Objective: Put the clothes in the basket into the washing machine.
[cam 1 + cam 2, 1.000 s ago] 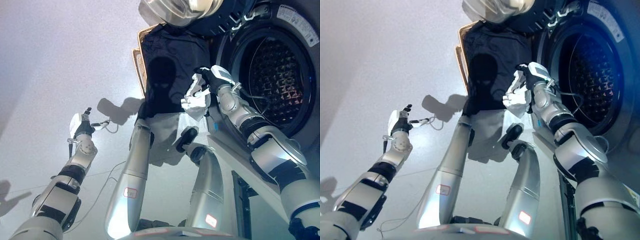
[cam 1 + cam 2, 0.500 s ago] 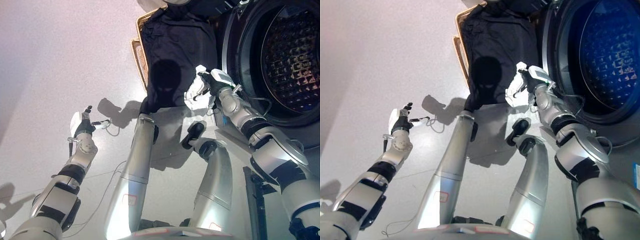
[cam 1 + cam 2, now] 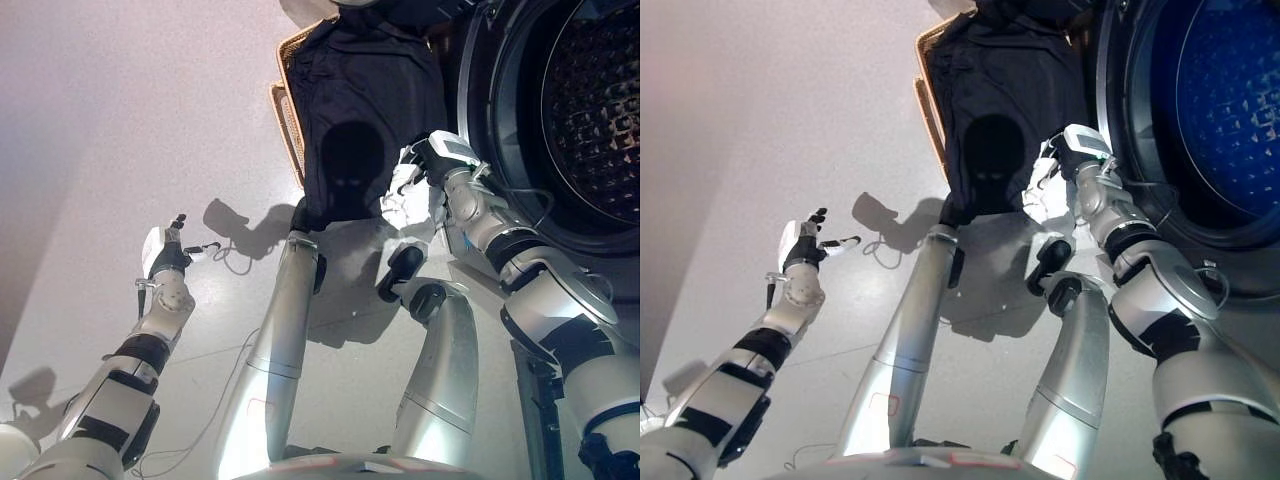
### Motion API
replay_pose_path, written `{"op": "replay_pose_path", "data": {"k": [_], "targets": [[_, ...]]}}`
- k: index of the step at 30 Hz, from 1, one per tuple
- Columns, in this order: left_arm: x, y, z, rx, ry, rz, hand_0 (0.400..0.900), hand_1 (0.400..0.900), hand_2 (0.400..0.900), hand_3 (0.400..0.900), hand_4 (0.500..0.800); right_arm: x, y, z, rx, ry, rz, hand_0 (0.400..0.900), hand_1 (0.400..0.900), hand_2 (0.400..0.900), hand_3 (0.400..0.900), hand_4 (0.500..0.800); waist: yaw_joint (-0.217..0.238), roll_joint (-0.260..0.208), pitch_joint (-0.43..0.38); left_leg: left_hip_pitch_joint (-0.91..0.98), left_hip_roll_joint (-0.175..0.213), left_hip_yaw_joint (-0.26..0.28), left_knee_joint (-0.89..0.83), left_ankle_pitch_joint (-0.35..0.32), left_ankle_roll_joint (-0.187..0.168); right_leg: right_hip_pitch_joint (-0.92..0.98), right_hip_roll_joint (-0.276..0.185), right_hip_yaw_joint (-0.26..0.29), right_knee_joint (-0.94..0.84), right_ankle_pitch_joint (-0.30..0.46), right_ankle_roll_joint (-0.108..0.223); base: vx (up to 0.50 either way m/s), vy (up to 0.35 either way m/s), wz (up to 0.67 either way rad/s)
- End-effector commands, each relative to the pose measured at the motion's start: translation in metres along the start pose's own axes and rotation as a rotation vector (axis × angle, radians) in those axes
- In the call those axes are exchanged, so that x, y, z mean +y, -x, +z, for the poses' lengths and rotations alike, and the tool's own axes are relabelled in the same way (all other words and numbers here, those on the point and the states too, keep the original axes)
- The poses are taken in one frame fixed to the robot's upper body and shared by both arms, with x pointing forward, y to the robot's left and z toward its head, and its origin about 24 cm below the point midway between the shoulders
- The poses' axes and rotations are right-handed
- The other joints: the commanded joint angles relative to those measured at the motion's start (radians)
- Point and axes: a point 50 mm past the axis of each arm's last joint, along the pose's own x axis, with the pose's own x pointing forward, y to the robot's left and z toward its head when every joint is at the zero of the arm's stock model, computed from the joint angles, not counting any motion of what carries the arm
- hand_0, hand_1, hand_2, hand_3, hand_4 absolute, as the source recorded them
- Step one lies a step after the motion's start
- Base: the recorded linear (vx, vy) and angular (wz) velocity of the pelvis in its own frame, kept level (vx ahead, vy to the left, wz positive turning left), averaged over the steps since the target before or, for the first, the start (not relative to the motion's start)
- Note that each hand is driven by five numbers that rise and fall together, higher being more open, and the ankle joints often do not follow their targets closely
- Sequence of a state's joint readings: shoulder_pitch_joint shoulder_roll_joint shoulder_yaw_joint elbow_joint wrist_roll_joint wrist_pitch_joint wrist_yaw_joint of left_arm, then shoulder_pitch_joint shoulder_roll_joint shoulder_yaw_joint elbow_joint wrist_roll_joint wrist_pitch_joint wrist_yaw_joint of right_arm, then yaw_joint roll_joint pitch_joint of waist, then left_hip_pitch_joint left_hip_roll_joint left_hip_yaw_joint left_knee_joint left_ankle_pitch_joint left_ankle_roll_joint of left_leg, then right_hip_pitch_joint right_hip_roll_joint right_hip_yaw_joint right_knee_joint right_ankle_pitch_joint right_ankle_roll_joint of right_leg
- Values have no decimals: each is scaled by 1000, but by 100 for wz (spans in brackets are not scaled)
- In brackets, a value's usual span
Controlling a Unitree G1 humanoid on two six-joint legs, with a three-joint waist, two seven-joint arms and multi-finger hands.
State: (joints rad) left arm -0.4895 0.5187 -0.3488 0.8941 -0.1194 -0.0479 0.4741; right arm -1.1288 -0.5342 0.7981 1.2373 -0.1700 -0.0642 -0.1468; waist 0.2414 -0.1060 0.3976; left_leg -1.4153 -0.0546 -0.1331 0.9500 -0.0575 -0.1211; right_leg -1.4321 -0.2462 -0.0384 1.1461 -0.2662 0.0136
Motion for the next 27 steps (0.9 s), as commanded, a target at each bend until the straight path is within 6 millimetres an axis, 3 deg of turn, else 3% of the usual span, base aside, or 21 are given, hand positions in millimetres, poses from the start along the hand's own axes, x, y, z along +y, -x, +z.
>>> {"op": "replay_pose_path", "data": {"k": [1,9,12,13,14,17,18,19,20,22,23,24,26,27], "targets": [[16,20,-57,141,-50,63,900,900,900,900,800,54,17,-30,97,19,130,400,400,400,400,500,-32,31,-113,20,-17,35,-286,153,51,52,34,-1,-108,7,2,70,-21,1],[16,18,-58,146,-87,50,900,900,900,900,800,66,22,-30,128,-141,91,400,400,400,400,500,-27,31,-128,243,11,25,-477,189,45,289,47,-48,-262,26,27,83,-22,2],[17,20,-65,170,-107,37,900,900,900,900,800,69,26,-37,190,-330,54,400,400,400,400,500,-28,37,-130,370,20,20,-576,207,43,426,50,-68,-376,55,46,167,0,-1],[17,23,-73,203,-123,28,900,900,900,900,800,76,31,-46,252,-488,28,400,400,400,400,500,-39,38,-136,441,22,22,-628,217,44,506,53,-75,-441,70,56,155,17,-4],[17,23,-73,202,-123,28,900,900,900,900,800,76,31,-46,252,-489,28,400,400,400,400,500,-38,40,-133,446,22,21,-630,218,44,512,54,-76,-444,71,56,166,38,-10],[15,30,-88,262,-142,-4,900,900,900,900,800,95,44,-67,424,-887,-18,400,400,400,400,500,-50,50,-150,566,23,26,-707,223,50,644,57,-78,-566,105,75,136,75,-20],[16,31,-92,280,-140,-8,900,900,900,900,800,99,48,-73,473,-992,-38,400,400,400,400,500,-43,67,-149,582,32,28,-731,256,57,662,66,-84,-604,150,73,128,139,-35],[14,35,-100,329,-141,-17,900,900,900,900,800,113,57,-81,585,-1280,-109,400,400,400,400,500,-53,79,-159,632,31,34,-760,255,61,717,64,-81,-660,164,81,52,116,-30],[14,35,-100,328,-142,-17,900,900,900,900,800,113,57,-81,586,-1282,-110,400,400,400,400,500,-51,80,-155,638,32,34,-762,255,61,724,65,-81,-663,165,81,166,85,-23],[11,45,-113,386,-128,-33,900,900,900,900,800,122,62,-83,653,-1548,-196,400,400,400,400,500,-55,97,-165,690,35,42,-791,253,67,780,62,-72,-724,183,90,151,100,-24],[5,53,-122,431,-114,-47,900,900,900,900,800,130,68,-86,731,-1797,-307,400,400,400,400,500,-58,114,-178,726,32,49,-811,250,67,829,53,-71,-773,193,96,134,78,-17],[5,53,-122,430,-115,-48,900,900,900,900,800,130,68,-87,732,-1799,-308,400,400,400,400,500,-57,116,-174,732,32,48,-813,251,67,836,54,-72,-778,195,97,142,69,-11],[-11,67,-131,476,-97,-92,900,900,900,900,800,136,72,-85,788,-2194,-529,400,400,400,400,500,-58,153,-194,781,22,59,-835,242,70,892,40,-62,-830,205,107,147,71,-10],[-12,68,-132,476,-99,-94,900,900,900,900,800,137,73,-86,790,-2195,-530,400,400,400,400,500,-58,154,-192,787,23,59,-838,242,70,900,41,-63,-836,207,107,177,100,-8]]}}
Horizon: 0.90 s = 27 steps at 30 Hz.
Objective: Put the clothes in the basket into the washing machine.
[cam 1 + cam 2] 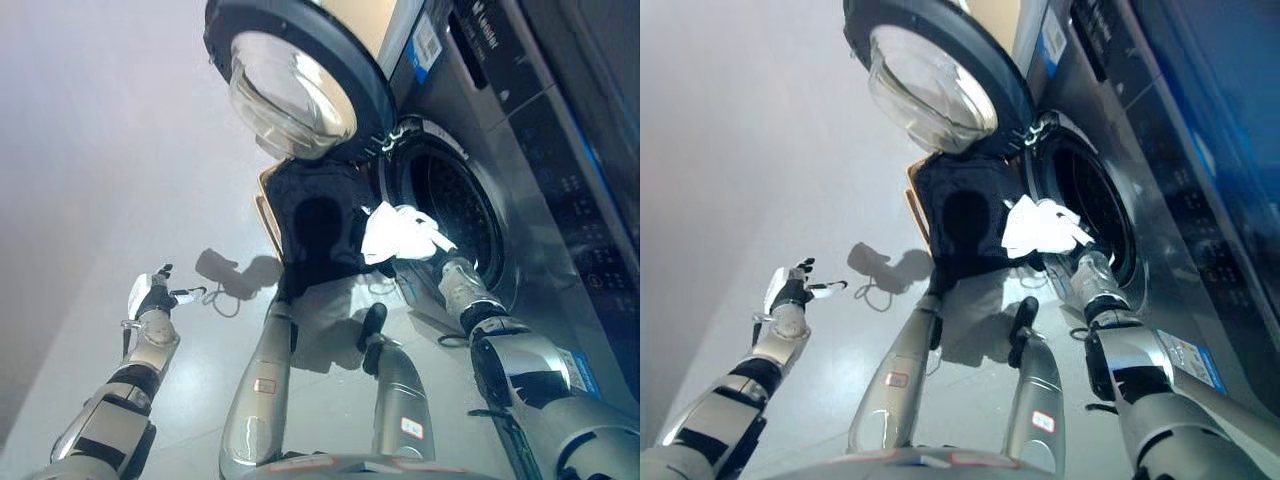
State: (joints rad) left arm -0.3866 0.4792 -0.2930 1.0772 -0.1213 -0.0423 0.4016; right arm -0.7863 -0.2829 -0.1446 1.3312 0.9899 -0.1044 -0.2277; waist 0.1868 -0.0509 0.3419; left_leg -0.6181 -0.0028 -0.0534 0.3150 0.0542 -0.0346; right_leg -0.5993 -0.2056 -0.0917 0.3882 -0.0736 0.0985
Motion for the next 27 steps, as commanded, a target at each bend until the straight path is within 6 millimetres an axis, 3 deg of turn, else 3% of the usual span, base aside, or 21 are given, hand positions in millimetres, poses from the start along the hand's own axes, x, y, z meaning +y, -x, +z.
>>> {"op": "replay_pose_path", "data": {"k": [1,2,5,6,7,8,9,10,11,12,13,15,16,17,18,19,22,27], "targets": [[-20,32,-76,241,-52,-52,900,900,900,900,800,-24,-1,6,-71,-507,-109,400,400,400,400,500,5,136,-152,15,-43,-16,-215,125,-15,93,-12,-5,-101,17,29,77,62,-2],[-21,32,-76,239,-52,-54,900,900,900,900,800,-25,-1,7,-74,-510,-109,400,400,400,400,500,7,139,-151,19,-42,-16,-218,126,-15,97,-11,-6,-105,21,30,102,81,0],[-39,45,-86,266,-29,-106,900,900,900,900,800,-16,1,25,-164,-794,-91,400,400,400,400,500,28,217,-179,49,-66,-16,-256,138,-16,146,-38,2,-162,38,44,81,77,8],[-39,47,-89,275,-27,-116,900,900,900,900,800,-24,-1,32,-170,-809,-122,400,400,400,400,500,32,237,-188,64,-71,-17,-268,140,-15,159,-43,0,-172,37,46,151,135,9],[-42,53,-97,288,-27,-145,900,900,900,900,800,-18,0,58,-231,-841,-92,400,400,400,400,500,51,277,-205,86,-91,-19,-288,136,-15,180,-59,2,-190,32,54,76,115,0],[-44,54,-96,286,-24,-150,900,900,900,900,800,-19,0,60,-236,-840,-92,400,400,400,400,500,54,286,-203,85,-87,-20,-292,147,-13,180,-55,1,-198,47,55,71,84,4],[-46,55,-97,284,-18,-162,900,900,900,900,800,-15,1,77,-278,-862,-76,400,400,400,400,500,65,312,-214,94,-97,-21,-303,147,-15,189,-67,1,-208,48,60,64,79,8],[-46,58,-101,289,0,-173,900,900,900,900,800,-6,5,105,-339,-871,-28,400,400,400,400,500,83,345,-232,110,-112,-21,-316,143,-17,197,-86,0,-213,39,64,60,79,8],[-47,58,-100,287,5,-176,900,900,900,900,800,-6,6,107,-343,-868,-26,400,400,400,400,500,85,354,-231,105,-109,-21,-316,154,-16,193,-82,0,-216,52,64,51,99,6],[-49,62,-104,295,21,-185,900,900,900,900,800,0,9,123,-387,-850,-2,400,400,400,400,500,100,376,-242,109,-118,-22,-322,155,-17,195,-91,1,-218,50,67,60,94,9],[-47,65,-110,307,32,-187,900,900,900,900,800,4,19,157,-486,-874,39,400,400,400,400,500,114,410,-261,125,-134,-24,-337,150,-18,200,-107,5,-216,34,71,122,119,12],[-49,71,-116,322,42,-199,900,900,900,900,800,4,28,184,-564,-863,54,400,400,400,400,500,139,451,-290,137,-148,-28,-351,152,-19,213,-126,2,-225,33,78,81,85,10],[-51,72,-116,321,43,-204,900,900,900,900,800,3,29,186,-567,-860,52,400,400,400,400,500,141,459,-292,132,-145,-30,-351,160,-17,211,-122,0,-229,45,79,68,84,9],[-46,75,-125,346,50,-198,900,900,900,900,800,1,39,210,-643,-841,63,400,400,400,400,500,154,488,-314,144,-158,-32,-354,158,-16,217,-138,3,-229,42,84,34,66,4],[-48,76,-125,346,52,-205,900,900,900,900,800,1,40,213,-647,-834,60,400,400,400,400,500,156,494,-317,144,-158,-33,-356,160,-15,218,-137,2,-232,46,86,177,72,5],[-43,84,-139,379,54,-204,900,900,900,900,800,1,46,227,-673,-773,70,900,900,900,900,800,168,504,-342,166,-168,-37,-360,146,-13,235,-155,3,-238,37,93,133,26,1],[-41,93,-151,414,55,-218,900,900,900,900,800,6,52,242,-689,-688,118,900,900,900,900,800,177,512,-367,170,-168,-36,-365,151,-10,248,-156,0,-261,59,96,77,20,-3],[-58,100,-149,422,65,-289,900,900,900,900,800,0,45,236,-645,-683,118,900,900,900,900,800,166,499,-392,179,-165,-28,-367,142,-3,263,-149,7,-285,69,94,56,4,-8]]}}
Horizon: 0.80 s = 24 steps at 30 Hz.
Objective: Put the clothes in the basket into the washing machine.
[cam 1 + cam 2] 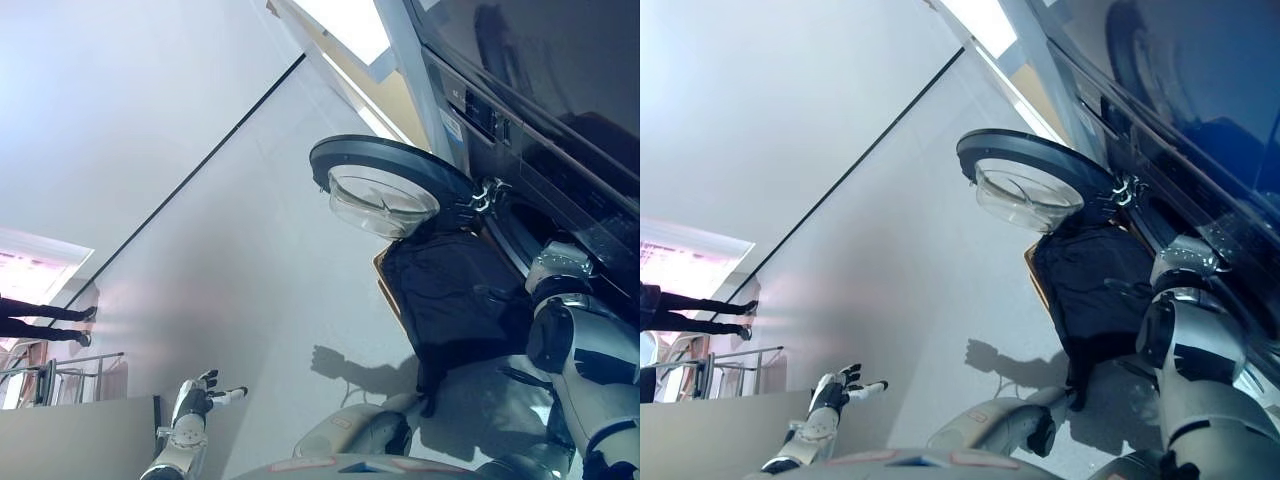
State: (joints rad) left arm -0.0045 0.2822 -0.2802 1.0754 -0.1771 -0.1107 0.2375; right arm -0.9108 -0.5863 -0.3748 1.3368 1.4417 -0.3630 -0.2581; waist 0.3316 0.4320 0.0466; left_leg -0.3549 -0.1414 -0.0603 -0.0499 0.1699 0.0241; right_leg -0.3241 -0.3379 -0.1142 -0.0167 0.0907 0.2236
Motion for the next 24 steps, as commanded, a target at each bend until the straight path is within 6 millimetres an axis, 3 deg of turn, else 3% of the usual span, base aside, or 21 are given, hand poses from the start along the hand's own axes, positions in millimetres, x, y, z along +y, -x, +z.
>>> {"op": "replay_pose_path", "data": {"k": [1,10,16,18,21,24], "targets": [[21,3,-26,97,10,75,900,900,900,900,800,80,7,46,-97,-3,272,900,900,900,900,800,19,12,-100,-82,-27,-20,-3,23,-60,-7,-17,29,114,-95,-32,49,-3,-4],[11,6,-35,142,8,29,900,900,900,900,800,36,-3,27,-10,99,153,900,900,900,900,800,-4,-22,-86,-61,-18,-23,5,6,-52,23,-10,24,103,-94,-41,4,0,0],[13,6,-37,146,-18,20,900,900,900,900,800,-12,-4,-8,141,538,83,900,900,900,900,800,-30,-66,-45,-47,2,-11,16,-2,-51,34,9,33,105,-91,-53,-18,-32,-9],[10,4,-31,136,-18,8,900,900,900,900,800,-33,-3,-17,188,636,55,900,900,900,900,800,-43,-86,-29,-45,10,-6,23,-5,-49,32,19,42,108,-92,-57,-18,-47,-15],[9,-2,-14,98,6,6,900,900,900,900,800,-80,2,-30,284,825,8,900,900,900,900,800,-67,-123,-9,-43,28,1,26,-6,-52,35,35,46,105,-89,-62,-10,-72,-10],[10,-5,-5,75,18,2,900,900,900,900,800,-132,11,-36,378,1176,-10,900,900,900,900,800,-96,-168,11,-22,48,-3,24,-5,-59,58,51,38,103,-89,-67,18,-91,-6]]}}
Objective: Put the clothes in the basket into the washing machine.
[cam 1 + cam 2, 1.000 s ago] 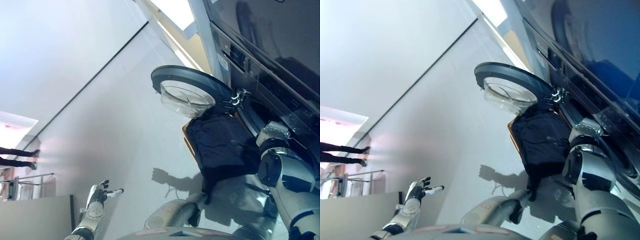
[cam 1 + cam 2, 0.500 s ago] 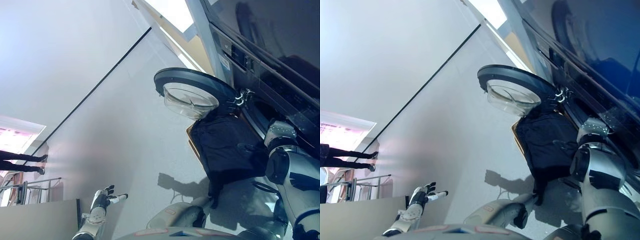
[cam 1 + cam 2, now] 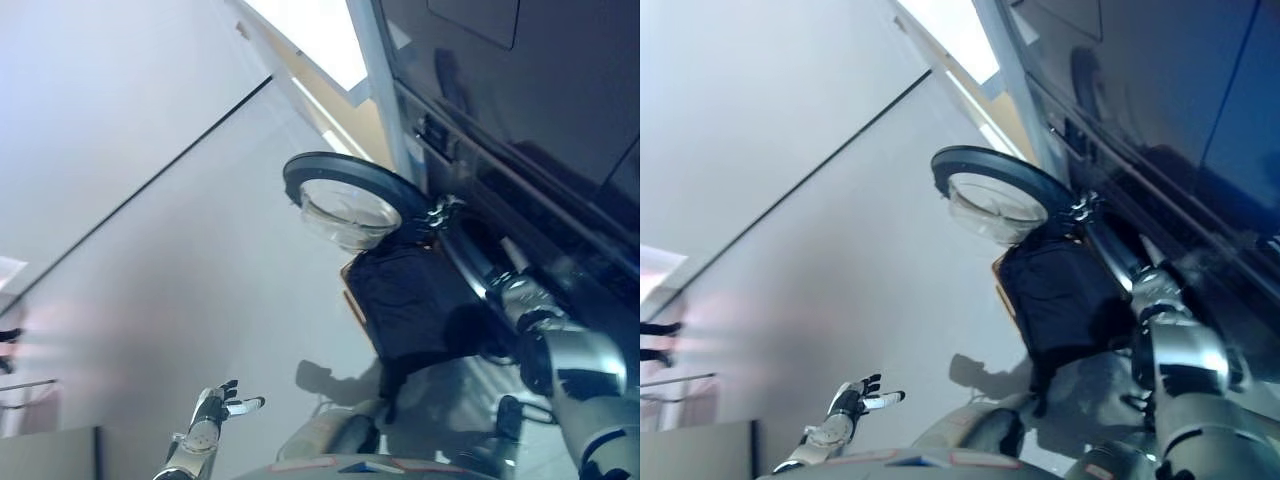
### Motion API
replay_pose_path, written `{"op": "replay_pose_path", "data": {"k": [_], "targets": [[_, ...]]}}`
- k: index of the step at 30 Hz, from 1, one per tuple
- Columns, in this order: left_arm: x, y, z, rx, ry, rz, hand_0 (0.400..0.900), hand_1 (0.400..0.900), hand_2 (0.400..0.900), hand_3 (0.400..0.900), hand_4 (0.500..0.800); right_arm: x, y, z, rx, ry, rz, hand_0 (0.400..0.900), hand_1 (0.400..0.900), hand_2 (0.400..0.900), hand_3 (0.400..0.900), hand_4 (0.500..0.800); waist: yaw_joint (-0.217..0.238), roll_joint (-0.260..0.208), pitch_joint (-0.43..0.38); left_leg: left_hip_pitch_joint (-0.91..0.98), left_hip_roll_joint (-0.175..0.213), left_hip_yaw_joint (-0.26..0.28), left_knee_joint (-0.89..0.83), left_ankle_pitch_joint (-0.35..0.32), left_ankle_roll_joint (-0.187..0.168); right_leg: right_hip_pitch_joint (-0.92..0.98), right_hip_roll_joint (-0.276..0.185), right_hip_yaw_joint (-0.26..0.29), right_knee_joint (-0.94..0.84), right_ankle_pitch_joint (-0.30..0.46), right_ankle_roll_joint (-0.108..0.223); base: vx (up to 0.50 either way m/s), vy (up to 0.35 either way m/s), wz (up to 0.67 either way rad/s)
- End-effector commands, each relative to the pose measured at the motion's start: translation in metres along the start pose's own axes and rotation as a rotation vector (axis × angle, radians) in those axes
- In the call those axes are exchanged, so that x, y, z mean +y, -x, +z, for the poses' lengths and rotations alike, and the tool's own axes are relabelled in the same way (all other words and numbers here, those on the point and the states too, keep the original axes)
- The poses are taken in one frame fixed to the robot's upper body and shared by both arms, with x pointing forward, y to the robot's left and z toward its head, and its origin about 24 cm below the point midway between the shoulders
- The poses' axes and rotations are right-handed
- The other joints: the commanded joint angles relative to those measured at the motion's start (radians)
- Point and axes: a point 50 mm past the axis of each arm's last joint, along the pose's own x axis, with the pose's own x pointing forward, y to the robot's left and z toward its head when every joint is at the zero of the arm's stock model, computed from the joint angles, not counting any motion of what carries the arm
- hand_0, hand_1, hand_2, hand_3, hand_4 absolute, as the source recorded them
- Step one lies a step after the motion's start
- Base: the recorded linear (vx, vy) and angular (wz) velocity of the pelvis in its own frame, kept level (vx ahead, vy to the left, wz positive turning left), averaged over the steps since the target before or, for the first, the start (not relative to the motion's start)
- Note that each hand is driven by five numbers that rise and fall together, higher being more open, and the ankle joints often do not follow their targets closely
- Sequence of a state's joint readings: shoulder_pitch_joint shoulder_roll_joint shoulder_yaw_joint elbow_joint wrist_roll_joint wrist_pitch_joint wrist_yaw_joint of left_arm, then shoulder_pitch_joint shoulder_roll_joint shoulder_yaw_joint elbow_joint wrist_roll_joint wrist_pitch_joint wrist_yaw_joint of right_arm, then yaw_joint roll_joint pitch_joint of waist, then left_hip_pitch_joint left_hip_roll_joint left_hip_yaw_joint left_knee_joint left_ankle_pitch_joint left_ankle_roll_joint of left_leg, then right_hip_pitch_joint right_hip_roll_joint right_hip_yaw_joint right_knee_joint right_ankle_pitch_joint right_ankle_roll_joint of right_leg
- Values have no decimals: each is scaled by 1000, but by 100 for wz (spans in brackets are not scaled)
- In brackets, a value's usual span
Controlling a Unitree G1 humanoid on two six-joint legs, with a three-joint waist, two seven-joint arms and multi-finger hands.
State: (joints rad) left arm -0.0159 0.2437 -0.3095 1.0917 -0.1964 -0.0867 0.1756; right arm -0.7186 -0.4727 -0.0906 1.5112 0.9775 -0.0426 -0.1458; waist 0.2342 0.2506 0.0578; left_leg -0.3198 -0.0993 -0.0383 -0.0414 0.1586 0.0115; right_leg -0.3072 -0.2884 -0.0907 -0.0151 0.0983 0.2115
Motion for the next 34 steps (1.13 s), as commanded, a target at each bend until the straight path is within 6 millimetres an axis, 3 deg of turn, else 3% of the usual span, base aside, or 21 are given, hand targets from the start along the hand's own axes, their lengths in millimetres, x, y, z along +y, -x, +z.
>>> {"op": "replay_pose_path", "data": {"k": [1,2,4,7,8,9,10,11,12,13,14,17,18,22,34], "targets": [[29,-5,1,35,34,105,900,900,900,900,800,-35,-1,-32,64,444,-11,900,900,900,900,800,-22,-22,4,-40,20,-25,17,2,-47,57,16,14,101,-97,-60,54,-89,-8],[30,-5,0,38,33,106,900,900,900,900,800,-36,-1,-34,67,446,-11,900,900,900,900,800,-24,-23,5,-35,19,-27,16,2,-47,62,16,12,100,-98,-61,60,-94,-12],[30,-7,6,33,52,118,900,900,900,900,800,-60,5,-69,144,741,-20,900,900,900,900,800,-56,-65,14,-6,36,-30,17,-6,-50,92,30,3,98,-101,-64,55,-89,-11],[36,-10,13,41,94,144,900,900,900,900,800,-87,14,-102,250,936,-5,900,900,900,900,800,-97,-129,4,34,58,-21,16,-21,-52,122,53,6,87,-101,-67,78,-109,-22],[48,-8,39,-102,119,139,900,900,900,900,800,-116,18,-104,313,1037,-37,900,900,900,900,800,-90,-140,-3,48,62,-31,17,-25,-51,141,57,-3,81,-99,-65,63,-99,-6],[44,-3,16,-55,101,116,900,900,900,900,800,-137,24,-109,342,1145,-49,900,900,900,900,800,-103,-154,-6,72,71,-30,14,-27,-52,162,67,-8,74,-96,-64,33,-66,5],[44,-3,16,-54,100,115,900,900,900,900,800,-137,24,-109,343,1145,-49,900,900,900,900,800,-104,-153,-5,75,71,-31,13,-27,-52,166,67,-9,73,-96,-64,4,-74,0],[27,2,-9,20,146,100,900,900,900,900,800,-154,31,-119,398,1214,-75,900,900,900,900,800,-98,-173,-2,91,76,-35,8,-25,-57,189,73,-18,64,-98,-65,18,-97,1],[17,3,-15,47,132,69,900,900,900,900,800,-155,35,-129,404,1231,-64,900,900,900,900,800,-101,-198,-10,104,80,-37,2,-27,-60,201,81,-20,55,-99,-64,20,-182,-19],[17,5,-33,156,66,65,900,900,900,900,800,-168,47,-151,451,1314,-20,900,900,900,900,800,-126,-236,-27,123,95,-24,-9,-31,-65,213,94,-13,46,-98,-64,29,-141,-23],[17,5,-34,156,66,65,900,900,900,900,800,-168,47,-151,451,1314,-19,900,900,900,900,800,-126,-236,-27,125,95,-24,-10,-30,-65,214,94,-13,45,-98,-64,19,-127,-29],[25,10,-56,274,41,84,900,900,900,900,800,-199,72,-180,590,1342,-16,900,900,900,900,800,-178,-276,-61,180,125,7,-30,-41,-73,244,113,4,43,-104,-68,44,-88,-30],[25,10,-56,275,41,84,900,900,900,900,800,-199,72,-180,590,1342,-16,900,900,900,900,800,-177,-276,-60,182,125,7,-31,-41,-73,246,113,4,43,-105,-68,23,-81,-31],[17,10,-54,259,4,31,900,900,900,900,800,-232,93,-189,706,1260,-103,900,900,900,900,800,-220,-277,-73,230,151,28,-46,-47,-82,275,122,14,55,-113,-66,28,-65,-17],[3,12,-57,258,-68,-43,900,900,900,900,800,-234,89,-179,664,1176,-152,900,900,900,900,800,-259,-260,-76,305,178,45,-46,-64,-86,321,138,27,79,-128,-65,14,-34,-7]]}}
